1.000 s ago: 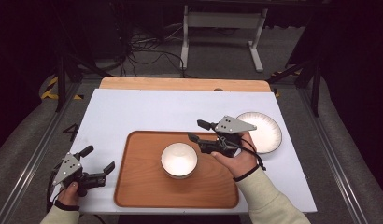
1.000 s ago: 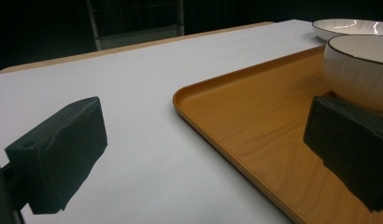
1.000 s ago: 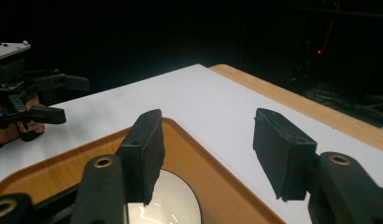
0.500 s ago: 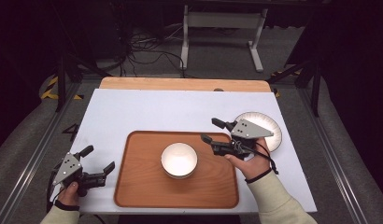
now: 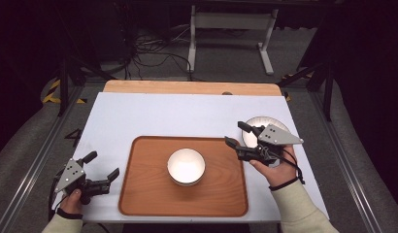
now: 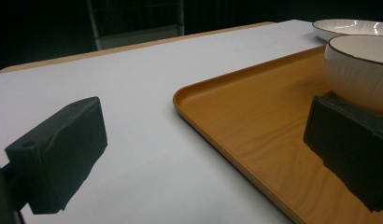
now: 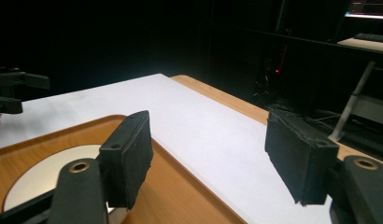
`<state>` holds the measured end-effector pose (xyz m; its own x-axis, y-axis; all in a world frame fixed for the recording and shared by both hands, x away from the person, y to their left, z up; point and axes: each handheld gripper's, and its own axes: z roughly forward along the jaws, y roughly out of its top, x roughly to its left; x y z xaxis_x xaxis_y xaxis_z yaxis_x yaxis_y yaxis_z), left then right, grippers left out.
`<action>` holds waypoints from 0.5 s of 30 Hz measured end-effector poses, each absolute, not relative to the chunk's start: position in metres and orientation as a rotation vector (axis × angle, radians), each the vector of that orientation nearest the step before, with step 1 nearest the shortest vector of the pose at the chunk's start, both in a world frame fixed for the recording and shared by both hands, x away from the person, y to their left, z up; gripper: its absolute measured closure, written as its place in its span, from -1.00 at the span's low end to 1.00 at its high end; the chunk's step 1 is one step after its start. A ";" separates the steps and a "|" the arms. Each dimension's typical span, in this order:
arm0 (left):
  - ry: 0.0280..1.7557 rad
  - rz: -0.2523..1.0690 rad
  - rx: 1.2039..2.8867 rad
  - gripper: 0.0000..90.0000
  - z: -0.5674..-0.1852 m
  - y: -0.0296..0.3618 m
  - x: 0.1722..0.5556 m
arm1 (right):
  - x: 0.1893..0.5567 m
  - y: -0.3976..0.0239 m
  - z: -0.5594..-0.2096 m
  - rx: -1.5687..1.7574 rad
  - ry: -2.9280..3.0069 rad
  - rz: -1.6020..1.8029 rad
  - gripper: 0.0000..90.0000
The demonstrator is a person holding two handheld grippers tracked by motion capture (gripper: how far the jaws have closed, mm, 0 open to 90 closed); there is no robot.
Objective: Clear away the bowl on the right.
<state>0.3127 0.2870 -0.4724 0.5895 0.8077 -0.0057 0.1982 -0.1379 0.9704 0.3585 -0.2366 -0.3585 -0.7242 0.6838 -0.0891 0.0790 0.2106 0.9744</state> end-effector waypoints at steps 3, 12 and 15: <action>0.849 0.656 1.661 -0.99 -0.472 0.287 0.313 | 0.358 -0.245 -0.359 0.710 1.959 1.537 -0.29; 0.851 0.656 1.660 -0.99 -0.472 0.287 0.313 | 0.358 -0.265 -0.366 0.724 1.937 1.527 -0.33; 0.852 0.656 1.660 -0.99 -0.472 0.287 0.313 | 0.358 -0.269 -0.373 0.728 1.941 1.517 -0.34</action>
